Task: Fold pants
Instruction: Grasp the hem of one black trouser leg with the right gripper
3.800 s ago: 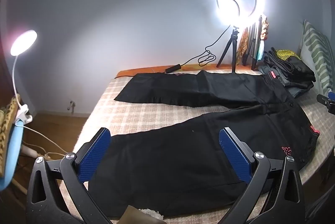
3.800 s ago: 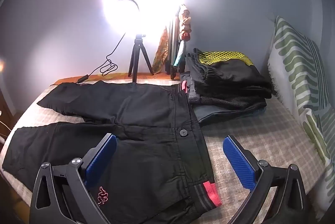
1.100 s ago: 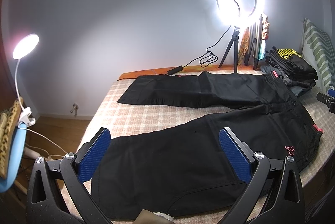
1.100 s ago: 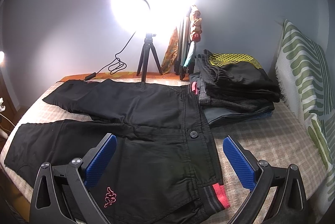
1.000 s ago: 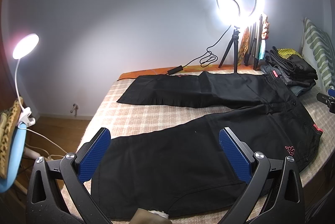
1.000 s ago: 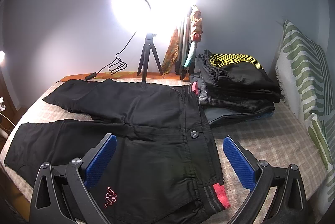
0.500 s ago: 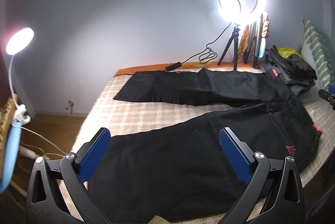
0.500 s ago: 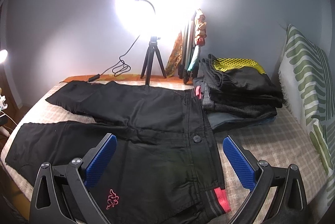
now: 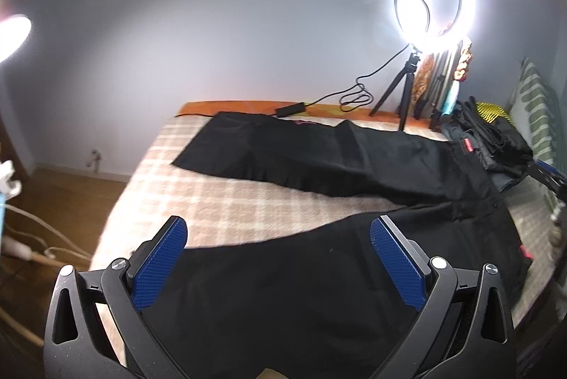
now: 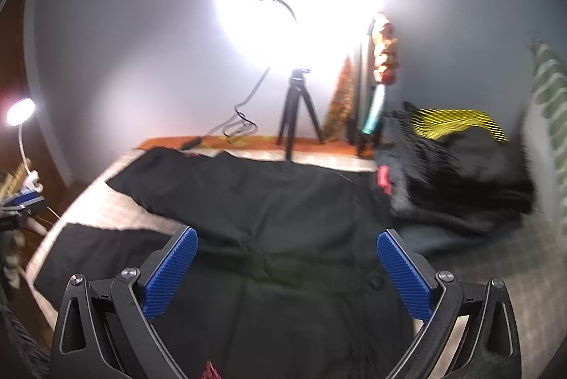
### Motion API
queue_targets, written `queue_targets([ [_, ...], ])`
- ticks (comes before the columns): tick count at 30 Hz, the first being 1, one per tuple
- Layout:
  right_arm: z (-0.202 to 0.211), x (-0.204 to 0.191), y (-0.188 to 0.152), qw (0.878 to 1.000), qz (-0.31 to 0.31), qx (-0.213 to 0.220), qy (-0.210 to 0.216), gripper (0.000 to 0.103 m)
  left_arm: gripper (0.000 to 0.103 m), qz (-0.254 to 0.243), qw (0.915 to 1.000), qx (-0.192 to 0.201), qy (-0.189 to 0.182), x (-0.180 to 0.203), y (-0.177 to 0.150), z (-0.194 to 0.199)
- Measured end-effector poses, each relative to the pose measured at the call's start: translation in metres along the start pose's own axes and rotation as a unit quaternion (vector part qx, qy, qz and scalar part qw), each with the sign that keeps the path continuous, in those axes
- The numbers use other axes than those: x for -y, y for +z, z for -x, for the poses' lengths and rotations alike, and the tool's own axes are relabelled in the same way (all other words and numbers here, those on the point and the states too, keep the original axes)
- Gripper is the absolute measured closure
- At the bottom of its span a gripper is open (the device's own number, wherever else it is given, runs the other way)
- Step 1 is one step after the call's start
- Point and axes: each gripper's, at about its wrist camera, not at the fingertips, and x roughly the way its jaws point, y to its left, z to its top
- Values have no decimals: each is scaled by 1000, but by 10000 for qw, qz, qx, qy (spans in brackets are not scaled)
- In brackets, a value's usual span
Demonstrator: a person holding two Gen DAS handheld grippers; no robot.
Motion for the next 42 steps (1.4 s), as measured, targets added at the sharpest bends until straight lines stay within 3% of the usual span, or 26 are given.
queue_targets([
  [3,-31,4,21,9997,77,-29,246,0,0,-203,9997,-32,144,0,19,-18],
  [5,-60,7,38,9991,194,-277,249,0,0,-293,9993,-114,181,-1,30,-33],
  [14,-185,22,82,9889,698,-1190,548,7,1,-347,9967,-727,-62,4,70,-125],
  [25,-306,24,86,9704,1174,-1966,762,11,2,-328,9920,-1214,93,-2,86,-214],
  [33,-346,24,74,9523,1697,-2403,807,12,4,-177,9885,-1503,-7,-11,76,-254],
  [37,-350,26,66,9514,1521,-2468,1035,22,4,-202,9875,-1561,30,-13,70,-264],
  [38,-348,27,66,9522,1506,-2445,1040,28,4,-185,9871,-1589,26,-14,68,-267],
  [42,-337,29,65,9515,1469,-2466,1107,77,4,-119,9867,-1620,45,-18,66,-269],
])
